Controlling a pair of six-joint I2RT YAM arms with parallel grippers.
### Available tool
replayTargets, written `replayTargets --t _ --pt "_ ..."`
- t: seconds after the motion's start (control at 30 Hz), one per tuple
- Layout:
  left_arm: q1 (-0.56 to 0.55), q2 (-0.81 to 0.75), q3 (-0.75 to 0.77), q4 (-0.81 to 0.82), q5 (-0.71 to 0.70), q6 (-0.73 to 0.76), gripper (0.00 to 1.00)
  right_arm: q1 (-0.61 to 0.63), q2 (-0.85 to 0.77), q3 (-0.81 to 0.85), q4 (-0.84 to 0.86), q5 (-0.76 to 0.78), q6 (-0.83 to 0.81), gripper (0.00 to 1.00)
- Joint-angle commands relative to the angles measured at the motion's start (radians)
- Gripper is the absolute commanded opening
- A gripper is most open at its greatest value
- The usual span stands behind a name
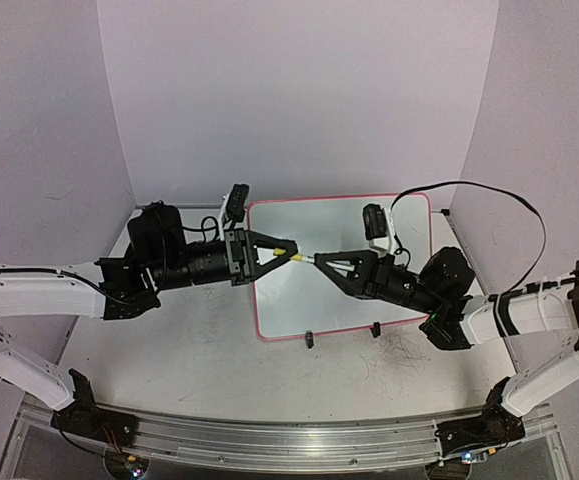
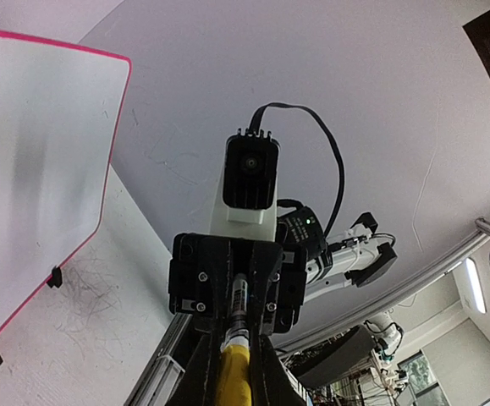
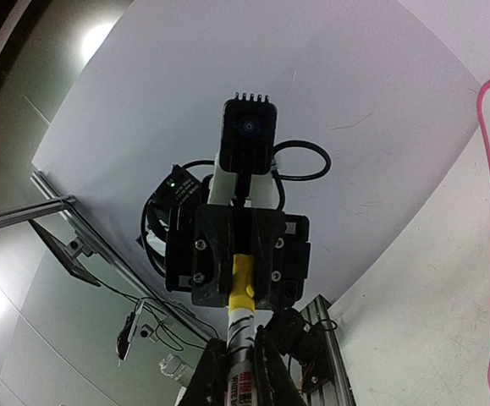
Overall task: Write a sentence on the whiteboard
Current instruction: Open the pen cap from the whiteboard marker, then place the pen cap at the center of the board.
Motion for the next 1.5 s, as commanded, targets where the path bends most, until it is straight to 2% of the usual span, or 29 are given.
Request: replayTargets --t 0.0,0.13,0.2,0.3,0.37,0.43,0.63,0.8,0.9,1.07,1.47 --pt "0.091 -0.128 -0.069 0.024 -0.051 -0.004 0.0 -0.11 -0.123 -0.083 0.138 -0.007 0.029 0.0" --pt "0.259 -0.275 -0.153 0.012 -0.005 -0.04 0.0 -0.315 -0.277 -0.242 0.132 -0.08 0.055 0.0" --pt "0.31 -0.318 -0.174 -0.004 0.018 -0.053 0.0 -0.382 -0.37 -0.277 0.065 -0.116 0.018 0.0" --pt "0.333 -0.337 -0.188 -0.054 0.014 -0.053 0.0 -0.403 -0.478 -0.258 -0.177 -0.093 -0.117 0.0" --pt "0.336 -0.34 -0.184 -0.151 -0.023 -0.021 0.0 -0.404 -0.552 -0.231 -0.386 -0.024 -0.205 0.0" --pt "0.336 -0.343 -0.177 -0.237 -0.074 0.022 0.0 -0.403 -0.614 -0.213 -0.505 0.04 -0.289 0.0" --pt "0.336 -0.277 -0.098 -0.628 -0.267 0.16 0.0 -0.403 -0.699 -0.134 -0.795 0.144 -0.461 0.0" --pt "0.336 -0.165 -0.092 -0.78 -0.405 0.237 0.0 -0.404 -0.711 -0.112 -0.854 0.165 -0.505 0.0" --pt "0.336 -0.085 -0.09 -0.811 -0.457 0.263 0.0 -0.403 -0.708 -0.112 -0.855 0.159 -0.51 0.0" --pt "0.335 0.038 -0.072 -0.815 -0.529 0.286 0.01 -0.404 -0.712 -0.119 -0.855 0.155 -0.508 0.0" --pt "0.33 0.329 0.048 -0.792 -0.695 0.37 0.13 -0.403 -0.744 -0.142 -0.855 0.151 -0.489 0.0"
